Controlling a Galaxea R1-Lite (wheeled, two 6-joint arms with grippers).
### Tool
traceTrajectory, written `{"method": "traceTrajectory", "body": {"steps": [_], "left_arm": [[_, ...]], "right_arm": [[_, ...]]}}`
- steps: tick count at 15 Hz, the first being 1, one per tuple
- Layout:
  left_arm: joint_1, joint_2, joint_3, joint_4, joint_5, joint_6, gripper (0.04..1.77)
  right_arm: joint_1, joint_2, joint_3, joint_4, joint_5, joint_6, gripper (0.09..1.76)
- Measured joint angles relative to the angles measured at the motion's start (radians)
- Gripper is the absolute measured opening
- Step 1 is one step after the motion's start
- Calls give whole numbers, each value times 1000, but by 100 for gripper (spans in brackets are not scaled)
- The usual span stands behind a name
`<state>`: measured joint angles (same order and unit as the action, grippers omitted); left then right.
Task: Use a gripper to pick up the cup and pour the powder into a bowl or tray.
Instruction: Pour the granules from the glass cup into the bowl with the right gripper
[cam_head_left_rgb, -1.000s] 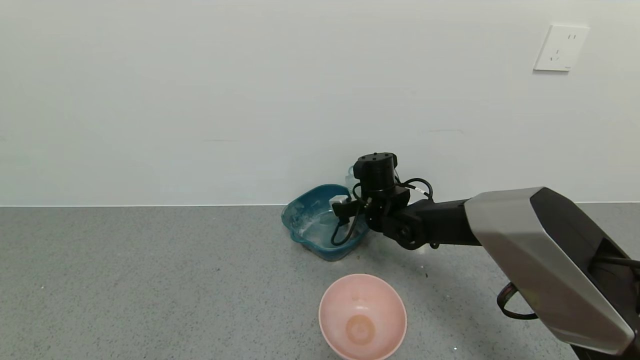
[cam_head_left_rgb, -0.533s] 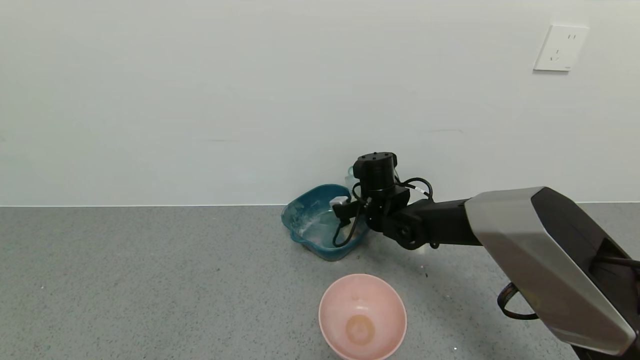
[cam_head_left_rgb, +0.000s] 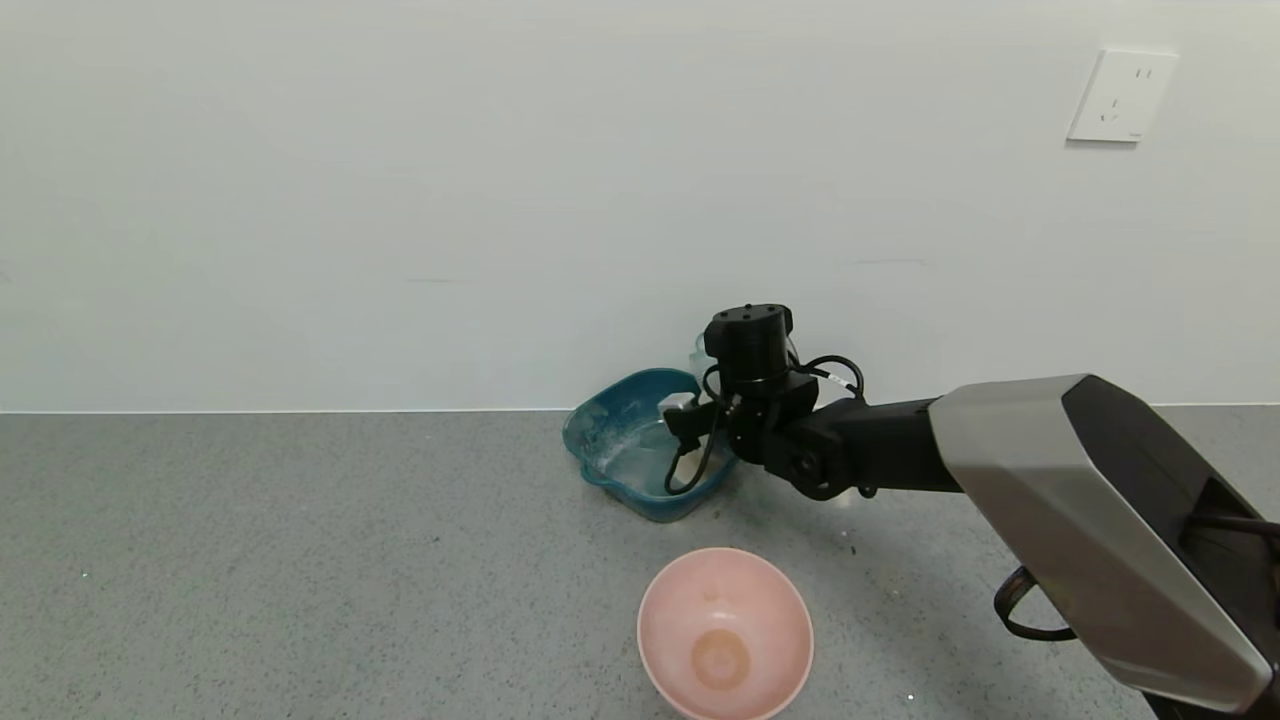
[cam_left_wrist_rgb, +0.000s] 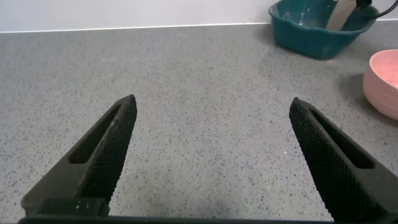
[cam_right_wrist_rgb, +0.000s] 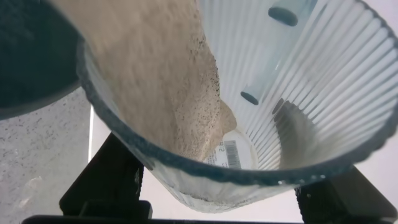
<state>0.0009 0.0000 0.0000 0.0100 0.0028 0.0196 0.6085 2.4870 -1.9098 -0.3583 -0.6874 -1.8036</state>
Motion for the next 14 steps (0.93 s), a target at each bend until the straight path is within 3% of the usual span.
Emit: {"method": "traceTrajectory", "body": {"steps": [14], "left_arm": [[1,0,0,0,0,0,176]], "right_arm": [[3,2,3,-7,-1,3,134]]}}
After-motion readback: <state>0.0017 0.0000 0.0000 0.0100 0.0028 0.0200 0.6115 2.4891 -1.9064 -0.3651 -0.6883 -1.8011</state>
